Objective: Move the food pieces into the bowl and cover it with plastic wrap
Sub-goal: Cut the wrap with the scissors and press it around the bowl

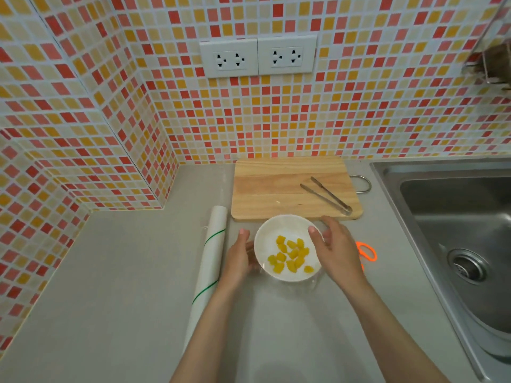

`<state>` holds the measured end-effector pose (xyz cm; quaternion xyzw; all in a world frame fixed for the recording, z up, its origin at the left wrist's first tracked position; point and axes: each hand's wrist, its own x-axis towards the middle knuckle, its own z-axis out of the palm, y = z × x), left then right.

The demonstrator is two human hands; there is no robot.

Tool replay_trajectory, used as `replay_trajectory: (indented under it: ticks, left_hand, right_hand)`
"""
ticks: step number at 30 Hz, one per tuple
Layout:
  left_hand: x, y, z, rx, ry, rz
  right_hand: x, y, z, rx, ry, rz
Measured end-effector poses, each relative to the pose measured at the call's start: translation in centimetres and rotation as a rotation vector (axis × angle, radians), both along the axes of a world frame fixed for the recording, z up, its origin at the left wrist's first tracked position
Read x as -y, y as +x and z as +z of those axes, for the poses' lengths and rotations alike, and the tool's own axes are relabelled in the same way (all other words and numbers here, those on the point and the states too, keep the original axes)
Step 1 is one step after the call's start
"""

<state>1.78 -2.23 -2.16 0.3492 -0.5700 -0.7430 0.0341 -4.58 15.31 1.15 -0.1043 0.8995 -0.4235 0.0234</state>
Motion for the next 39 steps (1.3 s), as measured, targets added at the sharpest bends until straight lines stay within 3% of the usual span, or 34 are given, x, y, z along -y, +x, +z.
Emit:
replay_trajectory:
  ticks: [5, 8, 10, 15, 18, 25, 28, 30, 39]
  left_hand:
    - [1.1, -1.1, 0.5, 0.036, -0.31, -0.121]
    - [1.7, -1.6, 0.4, 0.089, -0.529, -0.156]
    - [1.8, -2.0, 0.1, 0.11, -0.607, -0.186]
    - [1.3, -2.0, -0.8, 0.068, -0.634, -0.197]
    - [1.3, -2.2, -1.3, 0.059, -0.572, -0.159]
    - [1.1, -2.4, -1.5, 0.051, -0.063, 0.013]
    - [1.0, -2.3, -1.7, 0.039, 0.012, 0.025]
    - [1.0, -2.2, -1.8, 0.044, -0.011, 0.027]
    - [1.2, -1.7, -2.7, -0.062, -0.504, -0.115]
  right_hand:
    - [-1.9, -0.7, -0.7, -0.003, 0.138, -0.006]
    - [-0.6, -3.7, 0.3, 0.044, 0.0, 0.026]
    - [1.1, -6.1, 1.0, 0.073, -0.046, 0.154]
    - [6.4, -9.6, 0.8, 0.044, 0.294, 0.66]
    - [7.9, -10.3, 0.4, 0.196, 0.321, 0.745]
    - [7.8, -9.8, -0.8, 0.386, 0.034, 0.665]
    - [7.5, -9.7, -1.6, 0.415, -0.04, 0.584]
    - [7.0, -9.6, -2.0, 0.469, -0.067, 0.549]
    - [4.9, -8.2, -3.5, 0.655, -0.347, 0.418]
